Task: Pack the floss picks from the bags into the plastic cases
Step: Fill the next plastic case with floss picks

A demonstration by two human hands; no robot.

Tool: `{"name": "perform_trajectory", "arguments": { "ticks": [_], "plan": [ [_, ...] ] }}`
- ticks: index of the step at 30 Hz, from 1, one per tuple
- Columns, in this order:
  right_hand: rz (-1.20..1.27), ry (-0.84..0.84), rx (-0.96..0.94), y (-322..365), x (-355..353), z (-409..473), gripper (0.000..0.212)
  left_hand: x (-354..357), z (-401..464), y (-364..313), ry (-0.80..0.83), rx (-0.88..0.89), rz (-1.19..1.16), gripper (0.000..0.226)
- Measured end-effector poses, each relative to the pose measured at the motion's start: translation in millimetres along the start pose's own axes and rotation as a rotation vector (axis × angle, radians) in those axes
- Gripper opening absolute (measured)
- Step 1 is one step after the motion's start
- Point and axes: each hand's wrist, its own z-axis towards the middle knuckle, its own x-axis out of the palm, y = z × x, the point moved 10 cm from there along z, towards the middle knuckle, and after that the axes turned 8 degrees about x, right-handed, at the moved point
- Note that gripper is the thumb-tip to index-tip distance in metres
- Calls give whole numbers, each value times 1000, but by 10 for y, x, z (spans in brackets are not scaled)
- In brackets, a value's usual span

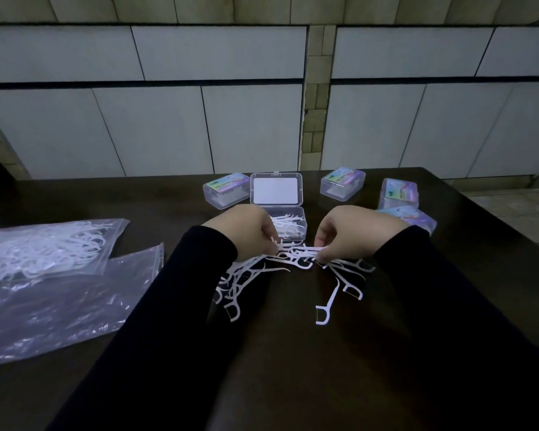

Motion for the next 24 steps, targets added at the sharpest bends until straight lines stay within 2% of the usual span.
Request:
{"name": "perform_trajectory", "arguments": {
  "ticks": [10, 14, 17, 21, 24],
  "plan": [
    [140, -221, -42, -26, -256, 14, 12, -328, 7, 137, -320, 39, -209, 4],
    [192, -433, -14, -95, -506, -41, 18, -510, -61, 222, -557, 27, -352, 7],
    [285, -610, -44, -73, -626, -113, 20, -539, -93, 301, -669, -5, -498, 7],
    [468, -684, -135, 35, -573, -49, 15, -538, -105, 391, -759, 1, -698, 3],
    [829, -676, -229, 69, -542, 20, 8, -549, -119, 459, -828, -9, -776, 3]
  ]
}}
